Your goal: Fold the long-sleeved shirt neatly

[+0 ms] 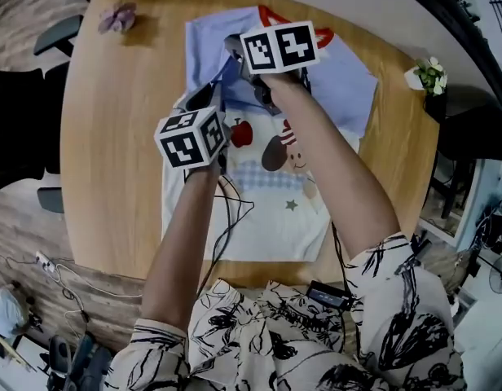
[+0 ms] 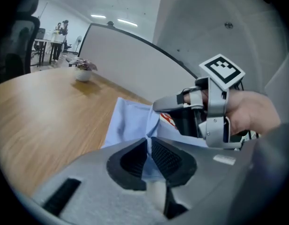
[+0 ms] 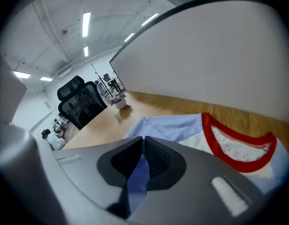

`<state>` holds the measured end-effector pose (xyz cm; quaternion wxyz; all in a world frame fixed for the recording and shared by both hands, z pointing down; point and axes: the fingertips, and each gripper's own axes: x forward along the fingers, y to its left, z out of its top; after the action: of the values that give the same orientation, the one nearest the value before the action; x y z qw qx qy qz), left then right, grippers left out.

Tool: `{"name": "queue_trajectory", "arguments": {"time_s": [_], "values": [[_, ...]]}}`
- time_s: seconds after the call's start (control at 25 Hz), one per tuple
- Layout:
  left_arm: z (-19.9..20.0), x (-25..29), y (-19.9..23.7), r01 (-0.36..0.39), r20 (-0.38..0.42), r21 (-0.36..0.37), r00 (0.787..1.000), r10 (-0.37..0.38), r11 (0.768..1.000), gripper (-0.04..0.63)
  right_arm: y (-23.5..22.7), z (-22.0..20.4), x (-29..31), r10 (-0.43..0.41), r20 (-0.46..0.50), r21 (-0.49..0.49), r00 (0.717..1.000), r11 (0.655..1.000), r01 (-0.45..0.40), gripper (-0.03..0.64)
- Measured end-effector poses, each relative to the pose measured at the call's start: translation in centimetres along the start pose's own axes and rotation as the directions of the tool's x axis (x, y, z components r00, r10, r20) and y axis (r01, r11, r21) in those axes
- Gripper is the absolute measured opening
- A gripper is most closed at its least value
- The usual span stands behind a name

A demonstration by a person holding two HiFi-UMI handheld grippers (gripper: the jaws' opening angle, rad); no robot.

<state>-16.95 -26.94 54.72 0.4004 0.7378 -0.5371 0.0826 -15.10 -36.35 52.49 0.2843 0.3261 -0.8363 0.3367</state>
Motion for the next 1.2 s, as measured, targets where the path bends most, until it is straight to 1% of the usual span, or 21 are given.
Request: {"name": "queue_trajectory", "arguments": {"time_s": [0.08, 0.16, 0.24, 0.28, 0.36, 0.44, 0.52, 0.56, 0.64, 0.72, 0.8, 0.92, 1.0, 1.04, 1.12, 1.2], "values": [[0.1, 0.0, 0.3, 0.009, 0.003, -0.034, 1.0, -0.009, 0.999, 0.04, 0.2, -0.4, 1.3, 0.018, -0.009, 0.034, 1.0, 0.999, -0.017, 0.032], [0.0, -0.1, 0.5, 0.006, -0.008, -0.068, 1.0, -0.007, 0.998, 0.046, 0.5, -0.9, 2.2, 0.043, -0.013, 0.075, 0.999, 0.996, -0.042, 0.046], [-0.1, -0.2, 1.0, -0.022, -0.013, -0.091, 1.0, 0.021, 0.996, 0.051, 0.8, -1.0, 2.6, 0.071, 0.0, 0.105, 0.997, 0.992, -0.071, 0.105], [0.0, -0.3, 1.3, -0.04, -0.011, -0.094, 0.999, 0.039, 0.995, 0.065, 1.0, -0.8, 2.7, 0.085, 0.018, 0.117, 0.996, 0.989, -0.087, 0.135], [0.2, -0.8, 2.0, -0.083, 0.0, -0.086, 0.997, 0.083, 0.993, 0.138, 1.4, -0.2, 2.3, 0.112, 0.067, 0.143, 0.991, 0.982, -0.121, 0.198], [0.4, -1.7, 2.9, -0.143, 0.013, -0.064, 0.989, 0.144, 0.988, 0.154, 1.3, 0.3, 1.3, 0.12, 0.108, 0.153, 0.987, 0.979, -0.136, 0.224], [1.0, -2.5, 3.6, -0.194, 0.036, -0.041, 0.98, 0.195, 0.98, 0.188, 0.7, 0.8, -0.5, 0.104, 0.139, 0.124, 0.985, 0.985, -0.121, 0.243], [1.5, -3.0, 3.7, -0.205, 0.052, -0.027, 0.977, 0.206, 0.978, 0.217, 0.5, 1.2, -1.6, 0.093, 0.156, 0.098, 0.983, 0.989, -0.109, 0.258], [2.7, -4.3, 3.1, -0.203, 0.09, 0.035, 0.976, 0.2, 0.978, 0.253, 0.6, 1.7, -4.8, 0.074, 0.193, 0.033, 0.978, 0.996, -0.082, 0.294], [3.9, -6.5, 1.5, -0.195, 0.136, 0.147, 0.975, 0.175, 0.97, 0.285, 0.9, 1.5, -9.1, 0.051, 0.234, -0.045, 0.971, 0.998, -0.042, 0.308], [5.0, -9.3, -0.4, -0.192, 0.188, 0.255, 0.971, 0.146, 0.948, 0.295, 1.3, 0.7, -13.9, 0.03, 0.272, -0.13, 0.962, 0.991, 0.006, 0.323], [5.9, -14.3, -3.5, -0.208, 0.267, 0.363, 0.957, 0.112, 0.908, 0.304, 1.9, -0.3, -21.0, 0.008, 0.335, -0.229, 0.942, 0.971, 0.073, 0.325], [5.7, -18.0, -5.4, -0.223, 0.301, 0.416, 0.949, 0.098, 0.881, 0.304, 2.6, -1.3, -25.2, -0.001, 0.375, -0.274, 0.927, 0.955, 0.111, 0.325], [5.1, -19.9, -6.3, -0.227, 0.303, 0.44, 0.948, 0.094, 0.869, 0.302, 3.0, -2.1, -27.1, -0.002, 0.388, -0.292, 0.922, 0.948, 0.124, 0.325], [3.7, -23.5, -7.8, -0.236, 0.294, 0.478, 0.951, 0.099, 0.846, 0.304, 3.8, -4.3, -30.4, 0.004, 0.399, -0.318, 0.917, 0.939, 0.134, 0.323], [2.7, -26.8, -8.7, -0.26, 0.302, 0.503, 0.946, 0.115, 0.824, 0.304, 4.1, -6.5, -33.2, 0.005, 0.4, -0.33, 0.917, 0.934, 0.139, 0.319]]}}
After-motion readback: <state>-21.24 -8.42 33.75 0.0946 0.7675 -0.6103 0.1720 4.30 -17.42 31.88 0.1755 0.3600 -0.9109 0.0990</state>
